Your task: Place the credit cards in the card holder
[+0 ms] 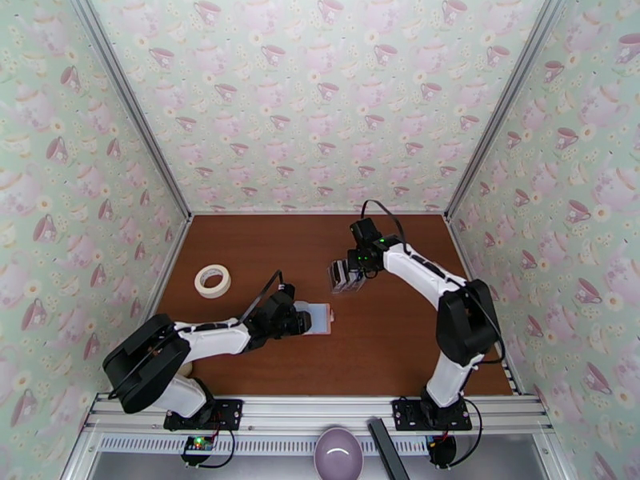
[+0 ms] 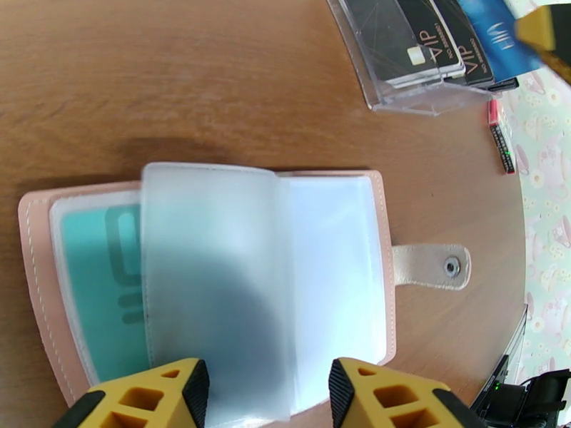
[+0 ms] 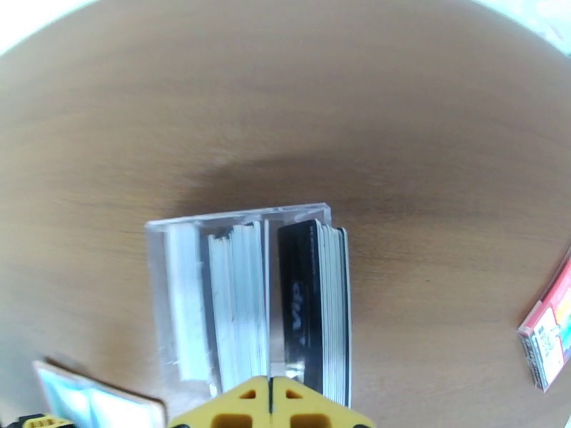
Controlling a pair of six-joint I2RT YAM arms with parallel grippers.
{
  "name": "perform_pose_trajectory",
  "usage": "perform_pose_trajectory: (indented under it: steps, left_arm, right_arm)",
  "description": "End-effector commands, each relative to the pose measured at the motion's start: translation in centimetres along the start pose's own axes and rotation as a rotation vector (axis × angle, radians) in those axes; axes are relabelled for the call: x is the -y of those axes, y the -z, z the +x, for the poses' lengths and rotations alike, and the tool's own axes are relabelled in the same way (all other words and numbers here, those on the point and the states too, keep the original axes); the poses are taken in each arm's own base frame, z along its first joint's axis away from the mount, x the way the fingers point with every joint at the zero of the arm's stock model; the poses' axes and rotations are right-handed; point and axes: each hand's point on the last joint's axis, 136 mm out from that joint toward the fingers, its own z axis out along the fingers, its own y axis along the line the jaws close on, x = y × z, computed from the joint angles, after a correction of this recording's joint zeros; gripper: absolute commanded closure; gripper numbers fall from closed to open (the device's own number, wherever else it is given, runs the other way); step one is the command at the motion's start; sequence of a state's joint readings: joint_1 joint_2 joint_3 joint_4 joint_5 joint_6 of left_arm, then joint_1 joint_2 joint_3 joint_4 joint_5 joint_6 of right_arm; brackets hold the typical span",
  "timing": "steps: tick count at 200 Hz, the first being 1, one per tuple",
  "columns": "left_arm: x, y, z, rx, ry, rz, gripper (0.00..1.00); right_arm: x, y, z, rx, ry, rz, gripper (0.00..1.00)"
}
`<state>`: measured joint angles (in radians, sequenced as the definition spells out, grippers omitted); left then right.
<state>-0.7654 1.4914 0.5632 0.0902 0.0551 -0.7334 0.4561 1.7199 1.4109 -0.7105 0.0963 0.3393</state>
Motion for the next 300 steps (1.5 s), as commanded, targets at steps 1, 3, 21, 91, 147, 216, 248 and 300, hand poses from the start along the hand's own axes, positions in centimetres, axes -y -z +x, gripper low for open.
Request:
perform_pose_trajectory:
  steps: [1,3,21,91,147,216,248,300]
  left_arm:
    - [-1.8,0.8,1.1,-0.045,0.0,-0.086,0.49]
    - [-1.9,0.8,1.1,-0.044,0.0,-0.089,0.49]
    - [-2.2,1.4,0.9,-0.033,0.003,-0.097,0.49]
    - [-2.0,3.0,-0.4,0.014,0.004,-0.078,0.49]
    - [-2.7,2.9,-2.1,0.029,0.004,-0.077,0.48]
    - [-2.7,3.0,-3.9,0.046,-0.016,-0.049,0.48]
    - [-4.2,2.8,-4.0,0.013,-0.041,-0.118,0.48]
    - [-5.4,1.3,-3.7,-0.075,-0.083,-0.155,0.51]
  right_arm:
    - [-0.8,3.5,-1.2,0.082,-0.054,-0.079,0.98]
    - [-0.9,3.6,-1.1,0.086,-0.056,-0.085,0.98]
    - [-1.9,4.8,-0.6,0.102,-0.085,-0.163,0.98]
    - [-8.2,5.3,4.9,0.067,-0.214,-0.484,0.99]
    - [-11.7,3.7,8.3,0.046,-0.279,-0.596,1.0]
    - [-14.5,1.9,11.6,0.03,-0.321,-0.712,1.0]
    - [-14.8,1.5,13.0,0.035,-0.323,-0.722,1.0]
    - [-14.5,1.0,14.5,0.039,-0.331,-0.722,1.0]
